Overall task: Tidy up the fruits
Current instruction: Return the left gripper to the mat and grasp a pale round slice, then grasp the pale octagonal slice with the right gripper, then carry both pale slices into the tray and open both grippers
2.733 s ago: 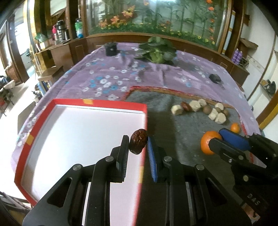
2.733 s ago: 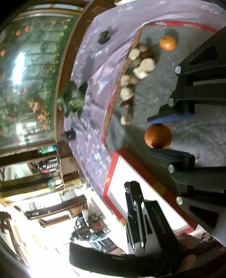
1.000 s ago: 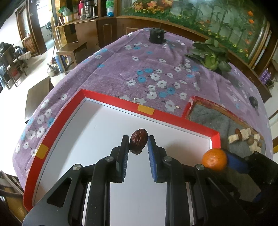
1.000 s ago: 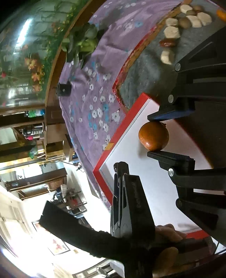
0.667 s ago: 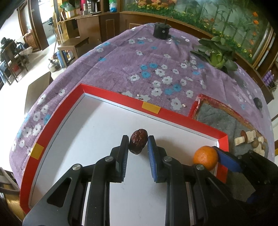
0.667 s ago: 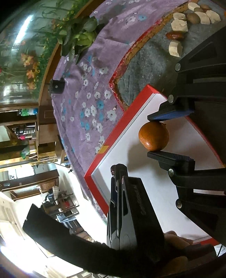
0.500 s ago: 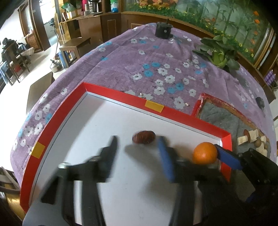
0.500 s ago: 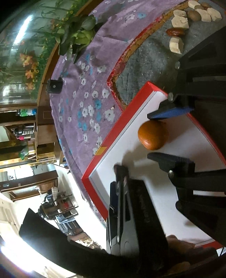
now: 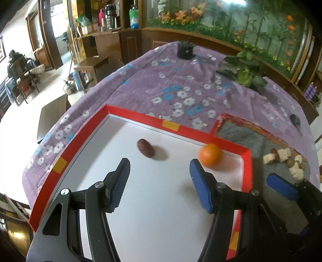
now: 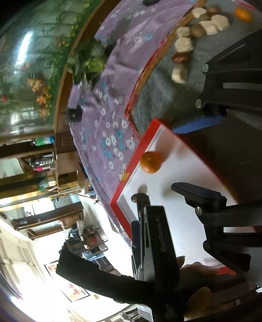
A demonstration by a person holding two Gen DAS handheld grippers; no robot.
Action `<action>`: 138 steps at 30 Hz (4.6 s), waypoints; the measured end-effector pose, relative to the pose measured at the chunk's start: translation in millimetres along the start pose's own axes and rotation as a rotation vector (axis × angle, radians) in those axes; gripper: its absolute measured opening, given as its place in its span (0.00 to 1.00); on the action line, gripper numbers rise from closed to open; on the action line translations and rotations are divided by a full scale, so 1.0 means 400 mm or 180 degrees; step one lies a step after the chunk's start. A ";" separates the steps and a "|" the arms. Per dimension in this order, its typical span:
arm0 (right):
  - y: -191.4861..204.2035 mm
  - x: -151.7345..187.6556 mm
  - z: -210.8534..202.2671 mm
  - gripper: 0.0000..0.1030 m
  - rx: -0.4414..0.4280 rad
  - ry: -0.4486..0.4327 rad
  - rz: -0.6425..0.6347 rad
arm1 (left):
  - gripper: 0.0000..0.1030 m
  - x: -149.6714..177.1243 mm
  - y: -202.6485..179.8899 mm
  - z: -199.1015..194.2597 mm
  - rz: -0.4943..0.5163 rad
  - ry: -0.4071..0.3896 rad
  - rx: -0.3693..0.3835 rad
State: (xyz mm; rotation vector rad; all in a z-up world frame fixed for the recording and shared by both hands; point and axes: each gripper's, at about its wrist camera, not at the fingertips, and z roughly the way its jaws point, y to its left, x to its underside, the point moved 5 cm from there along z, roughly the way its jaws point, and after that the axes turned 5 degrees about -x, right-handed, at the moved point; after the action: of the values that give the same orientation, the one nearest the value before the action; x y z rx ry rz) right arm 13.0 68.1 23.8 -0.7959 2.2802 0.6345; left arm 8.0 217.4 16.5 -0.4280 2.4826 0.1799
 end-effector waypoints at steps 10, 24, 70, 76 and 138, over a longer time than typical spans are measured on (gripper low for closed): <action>-0.093 0.105 -0.170 0.55 0.0326 -0.0157 0.0212 | 0.60 0.044 -0.142 -0.105 0.0268 -0.0136 0.0318; -0.308 0.279 -0.330 0.60 0.0676 -0.0291 0.0841 | 0.60 0.066 -0.397 -0.076 0.0731 0.0128 0.0679; -0.435 0.169 -0.165 0.45 0.0722 0.0105 0.0357 | 0.23 0.066 -0.484 0.015 0.0636 0.0585 0.0914; -0.466 0.175 -0.137 0.25 0.0923 0.0156 0.0388 | 0.23 0.071 -0.479 0.013 0.0622 0.0609 0.0930; 0.011 0.029 -0.099 0.25 0.0227 -0.0047 -0.0169 | 0.23 0.080 -0.085 -0.114 0.0252 -0.0152 0.0255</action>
State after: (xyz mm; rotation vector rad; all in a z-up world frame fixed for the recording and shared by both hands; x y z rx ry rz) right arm -13.1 42.7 44.0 -0.8119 2.2476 0.5302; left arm -29.5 166.9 33.5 -0.2889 2.4520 0.1207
